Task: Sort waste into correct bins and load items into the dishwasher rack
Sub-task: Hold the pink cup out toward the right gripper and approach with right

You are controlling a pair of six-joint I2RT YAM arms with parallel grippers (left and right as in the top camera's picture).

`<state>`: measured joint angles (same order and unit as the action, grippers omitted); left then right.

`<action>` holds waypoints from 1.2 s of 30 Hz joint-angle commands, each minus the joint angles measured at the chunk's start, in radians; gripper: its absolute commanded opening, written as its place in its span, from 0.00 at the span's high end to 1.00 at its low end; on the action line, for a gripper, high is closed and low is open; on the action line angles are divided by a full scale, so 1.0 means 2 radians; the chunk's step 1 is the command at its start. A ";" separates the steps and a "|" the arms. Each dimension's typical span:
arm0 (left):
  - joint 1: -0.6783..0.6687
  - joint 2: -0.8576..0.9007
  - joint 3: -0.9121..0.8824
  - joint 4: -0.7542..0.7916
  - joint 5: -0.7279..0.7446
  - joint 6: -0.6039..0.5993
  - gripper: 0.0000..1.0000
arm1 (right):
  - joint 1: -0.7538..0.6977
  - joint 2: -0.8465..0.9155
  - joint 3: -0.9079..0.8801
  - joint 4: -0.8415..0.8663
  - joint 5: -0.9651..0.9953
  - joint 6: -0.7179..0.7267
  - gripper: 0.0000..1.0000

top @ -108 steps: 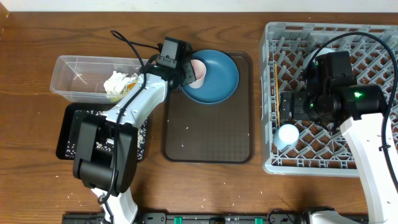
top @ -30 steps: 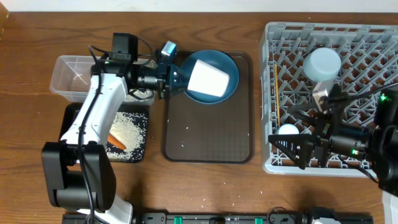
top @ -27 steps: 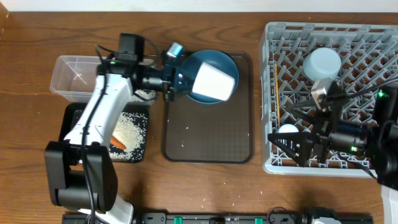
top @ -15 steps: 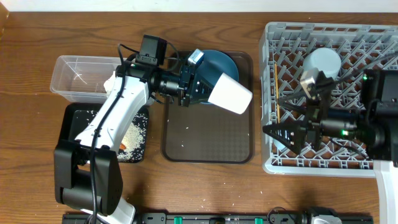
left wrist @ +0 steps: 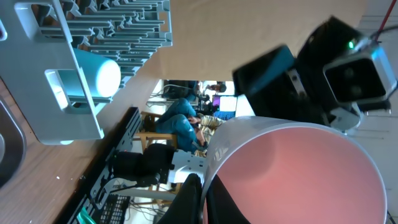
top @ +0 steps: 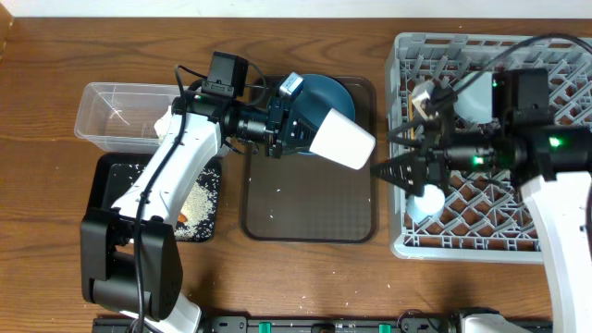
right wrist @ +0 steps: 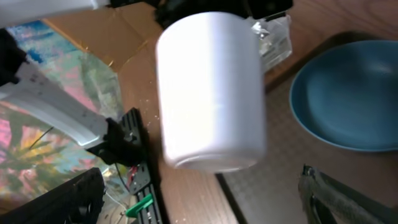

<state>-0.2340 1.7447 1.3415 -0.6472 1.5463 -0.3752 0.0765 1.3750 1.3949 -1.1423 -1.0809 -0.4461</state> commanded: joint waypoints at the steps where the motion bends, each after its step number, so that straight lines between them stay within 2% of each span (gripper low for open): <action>1: -0.001 -0.010 0.006 0.001 0.013 0.010 0.94 | 0.016 0.025 0.000 0.017 -0.011 0.014 0.06; 15: -0.001 -0.010 0.006 0.014 0.013 0.010 0.94 | 0.077 0.049 0.000 0.067 -0.015 0.048 0.18; 23: -0.001 -0.010 0.006 0.014 0.013 0.010 0.94 | 0.080 0.049 0.000 0.066 -0.015 0.047 0.27; 31: -0.001 -0.010 0.006 0.014 0.013 0.012 0.94 | 0.080 0.049 0.000 0.056 -0.015 0.047 0.29; 36: -0.001 -0.010 0.006 0.014 0.013 0.012 0.94 | 0.080 0.049 0.000 0.055 -0.015 0.047 0.40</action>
<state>-0.2340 1.7443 1.3415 -0.6231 1.5661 -0.3649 0.2249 1.4746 1.3949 -1.0286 -1.0740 -0.3504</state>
